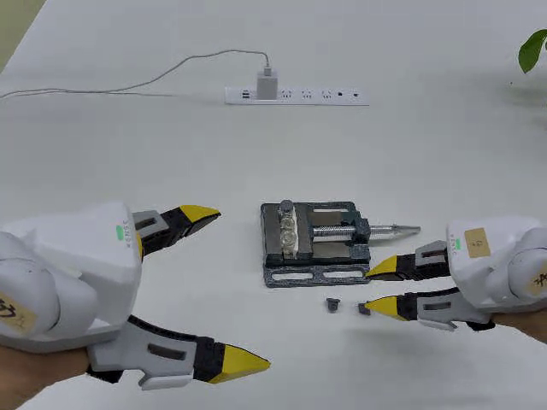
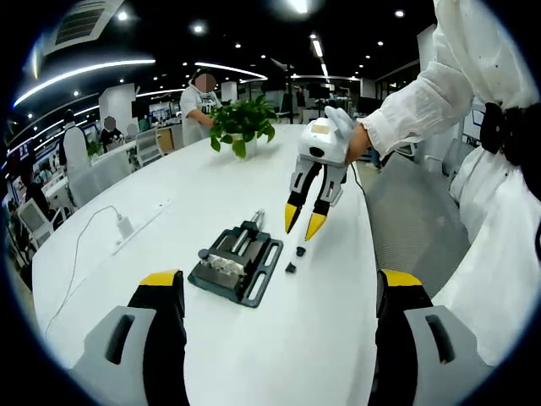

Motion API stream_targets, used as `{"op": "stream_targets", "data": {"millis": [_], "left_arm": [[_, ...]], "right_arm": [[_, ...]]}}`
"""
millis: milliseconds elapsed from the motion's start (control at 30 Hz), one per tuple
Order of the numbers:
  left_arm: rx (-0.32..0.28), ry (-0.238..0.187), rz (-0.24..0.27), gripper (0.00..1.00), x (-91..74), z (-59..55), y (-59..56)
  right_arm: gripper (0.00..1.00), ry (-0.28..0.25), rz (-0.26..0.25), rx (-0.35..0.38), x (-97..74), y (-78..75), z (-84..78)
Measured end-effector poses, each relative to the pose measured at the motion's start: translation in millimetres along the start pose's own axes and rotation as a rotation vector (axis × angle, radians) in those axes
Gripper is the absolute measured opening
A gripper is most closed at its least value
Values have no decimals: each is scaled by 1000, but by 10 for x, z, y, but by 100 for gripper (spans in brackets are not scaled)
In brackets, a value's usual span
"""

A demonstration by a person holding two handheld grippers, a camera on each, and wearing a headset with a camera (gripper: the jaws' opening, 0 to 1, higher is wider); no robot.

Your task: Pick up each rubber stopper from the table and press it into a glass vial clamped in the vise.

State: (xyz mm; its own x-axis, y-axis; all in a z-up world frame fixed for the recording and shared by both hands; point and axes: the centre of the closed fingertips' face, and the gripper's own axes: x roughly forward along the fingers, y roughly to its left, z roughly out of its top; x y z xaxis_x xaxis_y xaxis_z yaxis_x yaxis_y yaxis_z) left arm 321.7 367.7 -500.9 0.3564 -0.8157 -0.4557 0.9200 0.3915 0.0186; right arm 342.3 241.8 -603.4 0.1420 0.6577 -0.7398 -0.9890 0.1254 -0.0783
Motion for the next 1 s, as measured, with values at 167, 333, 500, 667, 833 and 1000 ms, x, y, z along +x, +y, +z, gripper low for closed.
{"op": "stream_targets", "data": {"millis": [167, 333, 500, 667, 833, 1000], "left_arm": [[-4, -2, -1, 94, 9, 5, 4], [-9, -4, -2, 93, 14, -4, 10], [-14, -6, -2, 93, 16, -6, 12], [-18, -9, -2, 93, 16, 0, 25], [-21, -7, -1, 93, 20, -7, 33], [-27, -7, -4, 92, 22, -10, 28]], "right_arm": [[12, 7, 14, -2, 100, 14, 1], [9, 19, 22, -11, 192, 34, -14], [6, 39, 32, -25, 261, 27, -48], [5, 55, 40, -39, 314, 11, -84], [4, 71, 55, -55, 382, 24, -114], [2, 84, 64, -73, 421, 17, -133]]}}
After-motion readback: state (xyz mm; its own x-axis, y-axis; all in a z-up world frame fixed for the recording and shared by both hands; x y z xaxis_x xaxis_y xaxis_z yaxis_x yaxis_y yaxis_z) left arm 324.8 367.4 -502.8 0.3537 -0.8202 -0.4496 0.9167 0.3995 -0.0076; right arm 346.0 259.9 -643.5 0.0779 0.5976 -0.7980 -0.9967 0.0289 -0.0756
